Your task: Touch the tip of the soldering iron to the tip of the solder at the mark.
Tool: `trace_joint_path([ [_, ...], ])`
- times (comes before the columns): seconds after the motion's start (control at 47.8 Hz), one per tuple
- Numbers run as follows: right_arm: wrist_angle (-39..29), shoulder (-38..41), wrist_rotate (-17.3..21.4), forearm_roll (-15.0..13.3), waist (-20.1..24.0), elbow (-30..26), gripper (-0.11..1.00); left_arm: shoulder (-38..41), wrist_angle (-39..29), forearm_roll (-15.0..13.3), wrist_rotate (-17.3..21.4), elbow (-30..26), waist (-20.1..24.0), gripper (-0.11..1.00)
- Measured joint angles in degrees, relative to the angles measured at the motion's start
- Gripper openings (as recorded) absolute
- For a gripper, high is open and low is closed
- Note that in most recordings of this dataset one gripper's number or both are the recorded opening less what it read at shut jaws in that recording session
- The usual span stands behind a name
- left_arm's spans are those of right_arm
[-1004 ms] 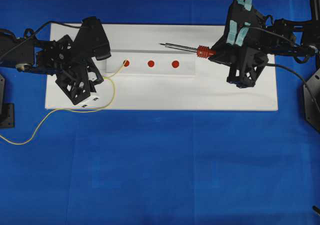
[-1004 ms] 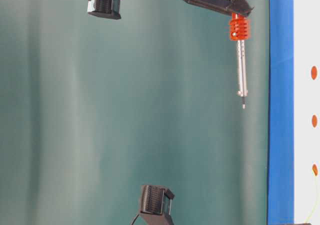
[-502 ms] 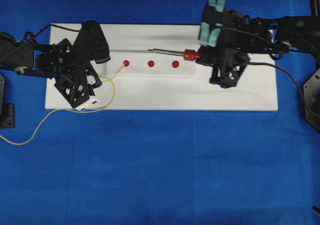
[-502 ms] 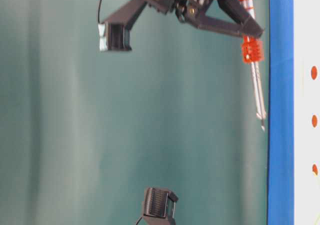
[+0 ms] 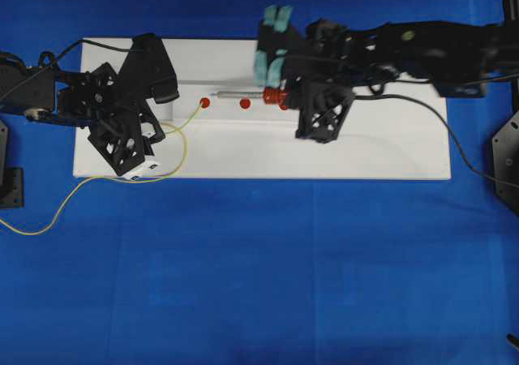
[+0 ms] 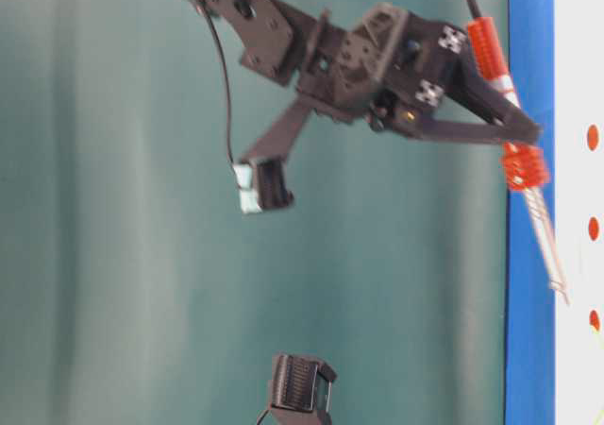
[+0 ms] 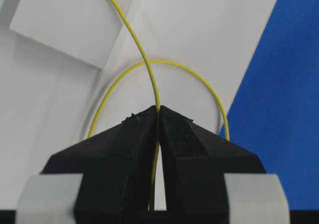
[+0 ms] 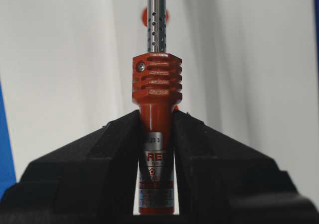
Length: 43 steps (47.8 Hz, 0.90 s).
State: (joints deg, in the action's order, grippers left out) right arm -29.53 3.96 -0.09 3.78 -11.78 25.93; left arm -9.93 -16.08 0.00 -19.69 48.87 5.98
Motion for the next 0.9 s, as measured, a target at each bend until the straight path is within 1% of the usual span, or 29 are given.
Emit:
trace_joint_path([
  [0.167, -0.62, 1.93, 0.0, -0.18, -0.09, -1.49, 0.06, 0.0, 0.0, 0.09, 0.0, 0.0, -0.09, 0.01],
  [0.899, -1.76, 2.46, 0.0, -0.35, 0.53, -1.49, 0.06, 0.0, 0.0, 0.09, 0.0, 0.09, -0.09, 0.01],
])
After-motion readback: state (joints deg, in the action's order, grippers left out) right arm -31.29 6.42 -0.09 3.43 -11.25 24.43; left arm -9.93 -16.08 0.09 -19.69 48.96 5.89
